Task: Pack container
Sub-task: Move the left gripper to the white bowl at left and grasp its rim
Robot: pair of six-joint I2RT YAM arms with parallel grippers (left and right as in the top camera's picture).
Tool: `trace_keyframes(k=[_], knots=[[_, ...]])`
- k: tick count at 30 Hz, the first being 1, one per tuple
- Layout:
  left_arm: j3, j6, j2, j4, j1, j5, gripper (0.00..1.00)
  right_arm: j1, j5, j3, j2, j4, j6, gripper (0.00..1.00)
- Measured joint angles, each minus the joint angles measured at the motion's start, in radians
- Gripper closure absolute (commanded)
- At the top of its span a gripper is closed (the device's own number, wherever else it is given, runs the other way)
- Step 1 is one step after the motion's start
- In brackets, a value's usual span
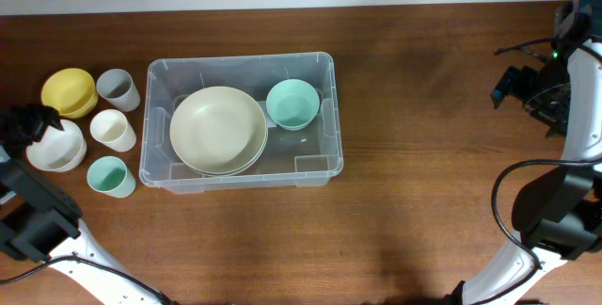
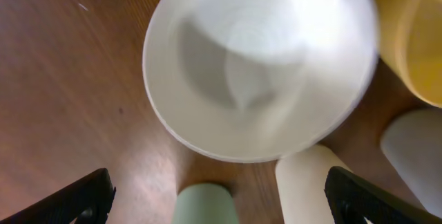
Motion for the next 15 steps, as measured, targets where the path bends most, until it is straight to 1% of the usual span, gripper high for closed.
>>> trace_keyframes(k=[6, 15], knots=[[-0.103, -0.032, 0.000, 0.044, 0.000, -0.012, 0.01, 0.000, 0.000, 0.000, 0.000, 0.000, 0.000, 0.01], [-0.144, -0.053, 0.000, 0.095, 0.003, -0.051, 0.01, 0.000, 0.000, 0.000, 0.000, 0.000, 0.000, 0.01]])
